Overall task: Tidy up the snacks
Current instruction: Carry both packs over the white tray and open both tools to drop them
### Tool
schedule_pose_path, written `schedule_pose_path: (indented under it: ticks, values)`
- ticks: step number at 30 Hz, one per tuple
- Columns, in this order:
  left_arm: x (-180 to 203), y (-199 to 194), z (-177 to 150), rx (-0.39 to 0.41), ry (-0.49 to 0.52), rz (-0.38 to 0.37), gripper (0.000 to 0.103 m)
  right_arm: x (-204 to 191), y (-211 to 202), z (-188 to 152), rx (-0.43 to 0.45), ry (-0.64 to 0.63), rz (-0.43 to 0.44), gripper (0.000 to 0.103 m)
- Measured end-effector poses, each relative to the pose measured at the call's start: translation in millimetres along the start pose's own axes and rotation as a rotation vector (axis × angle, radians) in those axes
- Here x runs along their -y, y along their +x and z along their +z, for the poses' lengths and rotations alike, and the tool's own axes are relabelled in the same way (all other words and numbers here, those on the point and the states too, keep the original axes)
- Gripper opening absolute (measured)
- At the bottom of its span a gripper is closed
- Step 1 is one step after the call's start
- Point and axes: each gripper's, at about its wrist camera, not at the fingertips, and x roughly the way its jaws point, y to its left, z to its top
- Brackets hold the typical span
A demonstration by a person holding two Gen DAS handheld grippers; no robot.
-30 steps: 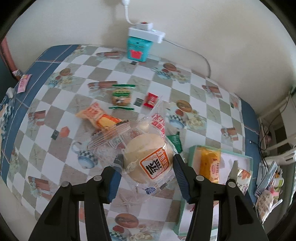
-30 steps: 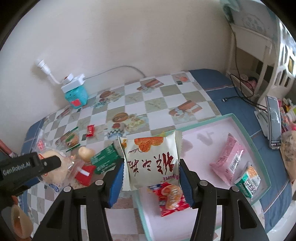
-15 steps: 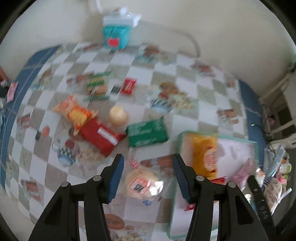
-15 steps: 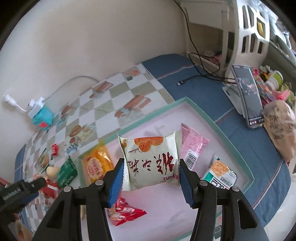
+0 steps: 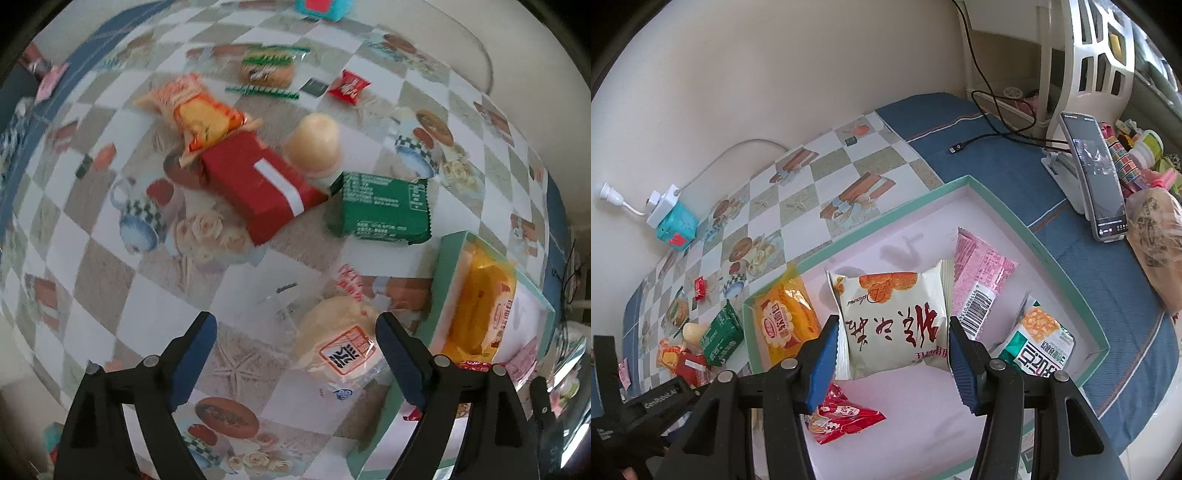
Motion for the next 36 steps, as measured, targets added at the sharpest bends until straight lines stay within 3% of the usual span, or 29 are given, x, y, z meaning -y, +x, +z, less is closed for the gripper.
schedule_pose_path:
  ticks: [1, 6, 9, 14, 17, 25, 36]
  values:
    - [-2, 2, -1, -0.01, -0.009, -0.007, 0.097, 0, 0, 0, -0.001, 0.0, 0.001, 0.058]
    - [-2, 18, -8, -0.057, -0.015, -0.051, 0.097, 0, 2, 0, -0.005, -0.002, 0.003, 0.058]
    - [5, 23, -14, -0.061, 0.017, -0.037, 0.097, 0, 3, -1, -0.008, -0.001, 0.001, 0.058]
    - [22, 23, -24, -0.052, 0.052, -0.067, 0.058, 1, 5, -1, -0.015, 0.003, 0.002, 0.058]
    - [32, 18, -28, -0.019, 0.096, -0.027, 0.057, 1, 5, -2, -0.016, 0.006, 0.003, 0.058]
    - [32, -5, -17, 0.019, 0.1, -0.051, 0.055, 4, 8, -1, -0.025, 0.014, 0.011, 0.058]
    - [60, -47, -27, 0.073, 0.23, -0.15, 0.055, 23, 23, -5, -0.091, 0.065, -0.01, 0.058]
